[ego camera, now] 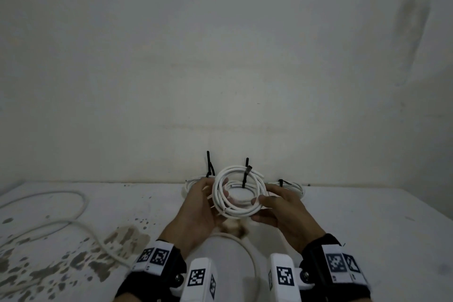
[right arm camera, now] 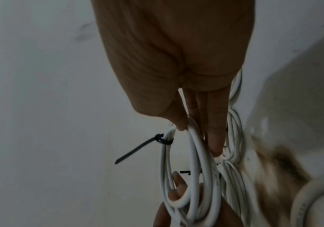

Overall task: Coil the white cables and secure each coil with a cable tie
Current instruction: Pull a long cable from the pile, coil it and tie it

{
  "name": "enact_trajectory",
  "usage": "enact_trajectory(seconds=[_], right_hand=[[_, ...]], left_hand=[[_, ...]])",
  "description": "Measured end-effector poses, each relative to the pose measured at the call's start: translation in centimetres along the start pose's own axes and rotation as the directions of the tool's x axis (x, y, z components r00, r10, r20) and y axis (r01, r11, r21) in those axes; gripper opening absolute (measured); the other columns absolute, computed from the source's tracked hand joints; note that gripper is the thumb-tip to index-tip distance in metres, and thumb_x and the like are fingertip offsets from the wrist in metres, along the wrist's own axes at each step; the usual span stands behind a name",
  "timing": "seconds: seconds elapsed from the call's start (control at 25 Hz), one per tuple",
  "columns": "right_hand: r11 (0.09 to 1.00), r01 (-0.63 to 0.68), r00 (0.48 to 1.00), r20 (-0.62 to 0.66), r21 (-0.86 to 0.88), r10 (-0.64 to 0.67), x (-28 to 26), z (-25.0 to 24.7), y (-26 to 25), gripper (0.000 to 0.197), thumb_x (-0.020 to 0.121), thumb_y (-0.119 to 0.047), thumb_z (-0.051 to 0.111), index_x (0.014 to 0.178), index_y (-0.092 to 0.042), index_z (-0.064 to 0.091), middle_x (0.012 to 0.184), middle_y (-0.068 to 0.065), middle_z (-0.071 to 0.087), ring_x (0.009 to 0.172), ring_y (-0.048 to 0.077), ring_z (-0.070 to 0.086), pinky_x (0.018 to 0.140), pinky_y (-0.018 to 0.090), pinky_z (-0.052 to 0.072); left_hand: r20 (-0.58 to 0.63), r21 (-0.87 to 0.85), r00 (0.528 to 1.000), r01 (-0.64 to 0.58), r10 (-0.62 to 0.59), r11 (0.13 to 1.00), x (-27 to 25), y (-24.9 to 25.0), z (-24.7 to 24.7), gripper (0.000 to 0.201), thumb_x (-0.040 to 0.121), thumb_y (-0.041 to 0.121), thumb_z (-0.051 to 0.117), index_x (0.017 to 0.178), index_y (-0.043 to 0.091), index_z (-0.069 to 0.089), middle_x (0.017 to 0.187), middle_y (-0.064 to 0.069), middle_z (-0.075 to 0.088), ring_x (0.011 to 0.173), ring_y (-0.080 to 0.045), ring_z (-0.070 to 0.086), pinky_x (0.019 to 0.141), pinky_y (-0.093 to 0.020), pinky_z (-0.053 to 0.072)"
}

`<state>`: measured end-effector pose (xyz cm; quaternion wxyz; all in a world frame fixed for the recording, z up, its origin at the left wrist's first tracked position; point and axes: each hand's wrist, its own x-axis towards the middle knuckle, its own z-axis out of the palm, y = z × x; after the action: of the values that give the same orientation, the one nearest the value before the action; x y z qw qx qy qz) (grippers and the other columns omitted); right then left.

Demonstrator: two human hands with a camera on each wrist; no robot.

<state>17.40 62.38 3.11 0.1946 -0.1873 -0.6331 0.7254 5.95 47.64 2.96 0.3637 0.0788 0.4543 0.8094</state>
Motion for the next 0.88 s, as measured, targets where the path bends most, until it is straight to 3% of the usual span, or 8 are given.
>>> enact_trajectory(seconds=[0.2, 0.36, 0.52, 0.64, 0.68, 0.72, 0.8, 0.88], right_hand=[[0.989, 0.091, 0.993, 0.087, -0.117, -0.082, -1.0, 2.1, -0.8, 0.028, 0.095, 0.005, 0.054, 0.114, -0.010, 0.069, 0.097, 0.027, 0.072, 0.086, 0.036, 0.073, 0.077, 0.044, 0.062], [0.961, 0.179, 0.973, 0.182, -0.209, -0.142, -2.5, 3.9, -1.6, 0.029, 0.094, 0.003, 0.059, 0.112, -0.014, 0.072, 0.081, 0.017, 0.073, 0.075, 0.026, 0.072, 0.069, 0.036, 0.061], [0.914, 0.230, 0.967, 0.185, -0.335, -0.176, -4.0, 6.9, -2.0, 0.030, 0.090, -0.001, 0.064, 0.103, -0.024, 0.077, 0.083, 0.010, 0.073, 0.064, 0.015, 0.070, 0.060, 0.026, 0.057], [0.830, 0.307, 0.936, -0.007, -0.466, -0.351, -4.5, 9.2, -2.5, 0.006, 0.091, -0.021, 0.067, 0.090, -0.020, 0.073, 0.077, 0.003, 0.069, 0.054, 0.000, 0.059, 0.054, 0.021, 0.048], [0.814, 0.310, 0.919, -0.063, -0.490, -0.388, -4.6, 9.8, -2.8, 0.017, 0.092, -0.029, 0.066, 0.083, -0.015, 0.069, 0.070, 0.001, 0.067, 0.050, 0.000, 0.054, 0.054, 0.023, 0.044], [0.833, 0.268, 0.935, -0.077, -0.485, -0.346, -4.9, 10.4, -3.1, 0.030, 0.094, -0.036, 0.062, 0.080, -0.010, 0.067, 0.064, 0.000, 0.064, 0.049, 0.002, 0.053, 0.055, 0.026, 0.042], [0.929, 0.141, 0.990, 0.049, -0.343, -0.132, -5.5, 11.9, -3.7, 0.043, 0.099, -0.043, 0.054, 0.088, -0.004, 0.069, 0.067, 0.006, 0.067, 0.057, 0.013, 0.061, 0.054, 0.028, 0.044], [0.996, -0.004, 0.977, 0.214, -0.084, 0.022, -6.1, 13.0, -4.0, 0.038, 0.104, -0.033, 0.047, 0.100, -0.001, 0.067, 0.079, 0.013, 0.071, 0.069, 0.023, 0.068, 0.060, 0.033, 0.052]], left_hand=[[0.148, -0.118, 0.989, 0.045, -0.027, 0.992, -0.5, 1.6, -2.0, 0.033, 0.094, 0.032, 0.050, 0.108, 0.005, 0.061, 0.048, 0.005, 0.044, 0.036, -0.010, 0.041, 0.052, -0.027, 0.046], [0.175, -0.085, 0.983, 0.075, -0.059, 0.994, -3.0, 3.5, -3.4, 0.034, 0.095, 0.033, 0.046, 0.070, 0.013, 0.053, 0.043, 0.008, 0.027, 0.031, -0.009, 0.028, 0.048, -0.025, 0.042], [0.043, -0.066, 0.999, -0.004, 0.007, 0.998, -5.1, 4.9, -4.9, 0.039, 0.095, 0.036, 0.048, 0.060, 0.021, 0.038, 0.041, 0.009, 0.018, 0.030, -0.009, 0.018, 0.038, -0.021, 0.028], [-0.097, 0.037, 0.987, -0.122, 0.125, 0.992, -6.1, 5.3, -5.4, 0.046, 0.096, 0.039, 0.051, 0.056, 0.023, 0.034, 0.042, 0.009, 0.015, 0.031, -0.009, 0.015, 0.034, -0.019, 0.022], [-0.124, 0.073, 0.979, -0.151, 0.159, 0.986, -6.3, 5.4, -5.4, 0.048, 0.096, 0.040, 0.052, 0.055, 0.023, 0.034, 0.043, 0.008, 0.016, 0.032, -0.009, 0.015, 0.034, -0.019, 0.023], [-0.139, 0.112, 0.972, -0.174, 0.189, 0.978, -6.5, 5.4, -5.6, 0.049, 0.096, 0.040, 0.053, 0.054, 0.023, 0.034, 0.044, 0.008, 0.016, 0.033, -0.010, 0.015, 0.034, -0.020, 0.023], [-0.149, 0.216, 0.955, -0.220, 0.255, 0.951, -6.7, 5.4, -5.7, 0.049, 0.093, 0.042, 0.056, 0.055, 0.023, 0.034, 0.048, 0.006, 0.016, 0.037, -0.011, 0.016, 0.037, -0.022, 0.024], [-0.136, 0.306, 0.940, -0.261, 0.313, 0.916, -6.8, 5.4, -5.8, 0.045, 0.091, 0.043, 0.058, 0.059, 0.020, 0.037, 0.050, 0.004, 0.018, 0.041, -0.013, 0.017, 0.041, -0.024, 0.024]])
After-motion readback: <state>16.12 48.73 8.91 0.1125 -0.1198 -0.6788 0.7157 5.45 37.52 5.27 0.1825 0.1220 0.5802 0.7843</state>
